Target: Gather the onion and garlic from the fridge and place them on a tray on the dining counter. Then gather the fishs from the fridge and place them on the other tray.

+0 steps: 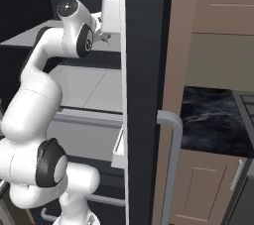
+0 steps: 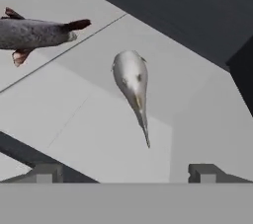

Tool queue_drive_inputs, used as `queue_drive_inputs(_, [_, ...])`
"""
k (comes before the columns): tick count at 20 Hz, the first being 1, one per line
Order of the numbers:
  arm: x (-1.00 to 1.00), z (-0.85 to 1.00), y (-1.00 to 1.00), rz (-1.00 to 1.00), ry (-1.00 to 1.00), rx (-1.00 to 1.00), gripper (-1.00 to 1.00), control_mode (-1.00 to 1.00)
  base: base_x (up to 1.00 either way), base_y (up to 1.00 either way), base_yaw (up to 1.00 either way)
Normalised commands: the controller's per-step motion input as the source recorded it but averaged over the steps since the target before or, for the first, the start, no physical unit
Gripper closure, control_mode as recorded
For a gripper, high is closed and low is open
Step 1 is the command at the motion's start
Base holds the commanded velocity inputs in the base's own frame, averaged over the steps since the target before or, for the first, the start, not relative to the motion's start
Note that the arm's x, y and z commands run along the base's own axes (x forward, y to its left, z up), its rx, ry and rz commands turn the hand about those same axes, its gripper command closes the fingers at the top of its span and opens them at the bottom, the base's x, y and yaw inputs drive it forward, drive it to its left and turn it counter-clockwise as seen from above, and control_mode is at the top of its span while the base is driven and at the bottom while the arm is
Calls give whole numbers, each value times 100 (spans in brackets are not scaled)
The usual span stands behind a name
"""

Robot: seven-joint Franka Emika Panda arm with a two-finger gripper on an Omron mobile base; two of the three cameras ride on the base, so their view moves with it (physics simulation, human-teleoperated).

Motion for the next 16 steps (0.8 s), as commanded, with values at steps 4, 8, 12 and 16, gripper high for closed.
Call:
queue_drive_inputs(4, [70, 0, 0, -1, 16, 0, -100, -100, 0, 0, 0])
queue_drive_inputs(8, [58, 0, 0, -2, 12, 0, -100, -100, 0, 0, 0])
queue_drive_inputs(12, [46, 0, 0, -2, 8, 0, -100, -100, 0, 0, 0])
queue_drive_inputs(16, [29, -3, 0, -1, 4, 0, -100, -100, 0, 0, 0])
